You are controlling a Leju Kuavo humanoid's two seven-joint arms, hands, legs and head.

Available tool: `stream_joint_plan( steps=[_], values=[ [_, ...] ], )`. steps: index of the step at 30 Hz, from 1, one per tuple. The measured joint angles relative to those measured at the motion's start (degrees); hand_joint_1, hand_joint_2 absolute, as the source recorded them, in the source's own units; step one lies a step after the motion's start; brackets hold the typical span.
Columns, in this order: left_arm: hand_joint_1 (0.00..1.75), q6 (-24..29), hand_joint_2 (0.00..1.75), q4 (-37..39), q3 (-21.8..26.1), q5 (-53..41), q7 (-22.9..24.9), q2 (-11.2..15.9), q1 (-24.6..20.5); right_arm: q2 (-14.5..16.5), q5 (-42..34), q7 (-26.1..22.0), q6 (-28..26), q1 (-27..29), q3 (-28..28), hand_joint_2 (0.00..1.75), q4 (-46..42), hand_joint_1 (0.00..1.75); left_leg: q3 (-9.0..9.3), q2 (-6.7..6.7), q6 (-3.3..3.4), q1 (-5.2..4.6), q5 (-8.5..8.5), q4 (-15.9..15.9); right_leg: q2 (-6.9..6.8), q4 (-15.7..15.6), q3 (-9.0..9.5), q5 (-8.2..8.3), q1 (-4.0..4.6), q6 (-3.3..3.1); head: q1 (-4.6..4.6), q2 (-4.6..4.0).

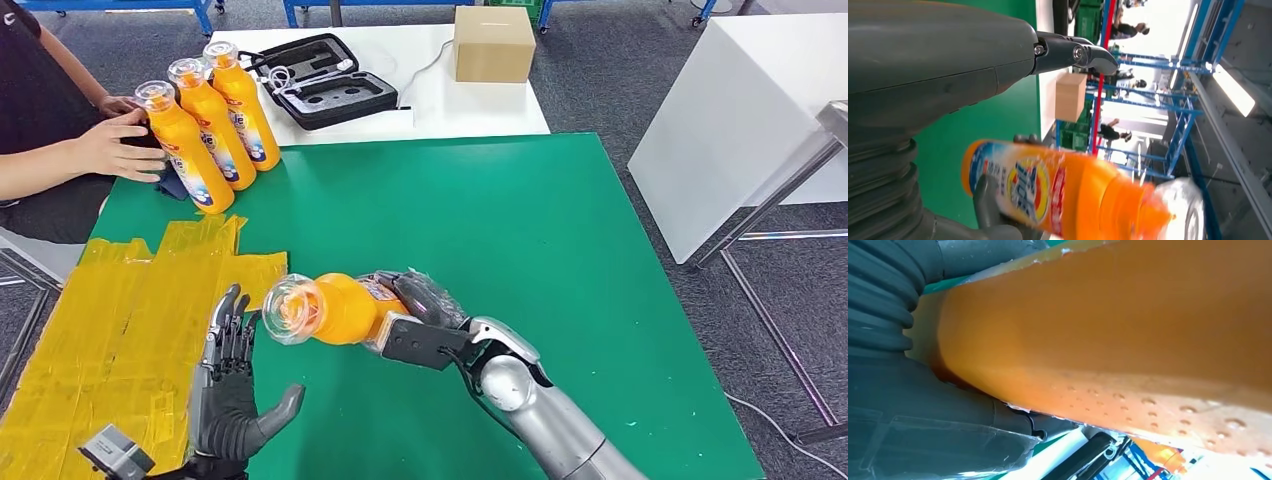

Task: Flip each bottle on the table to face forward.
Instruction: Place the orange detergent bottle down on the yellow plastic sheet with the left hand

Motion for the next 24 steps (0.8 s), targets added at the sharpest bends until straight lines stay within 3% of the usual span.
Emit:
stream_joint_plan(
  steps=[11, 24],
  values=[
    [0.00, 4.13, 1.75, 3.31, -5.44, -2.27, -0.33, 1.25, -2.10, 4.58, -1.27, 0.50, 0.00, -3.61, 1.55, 1.75, 5.25, 1.75, -0.01, 0.01, 0.00, 0.03, 0.00, 0.00, 0.00, 0.02, -0.03, 0.00, 0.02, 0.00, 0.00, 0.00],
    [0.00, 7.42, 1.75, 3.62, -6.52, -5.27, -1.56, 1.86, -2.47, 8.49, -1.22, 0.73, 0.32, -4.19, 5.57, 1.75, 9.00, 1.75, -0.06, 0.00, 0.00, 0.03, 0.00, 0.00, 0.00, 0.02, -0.05, 0.00, 0.01, 0.00, 0.01, 0.00]
  ],
)
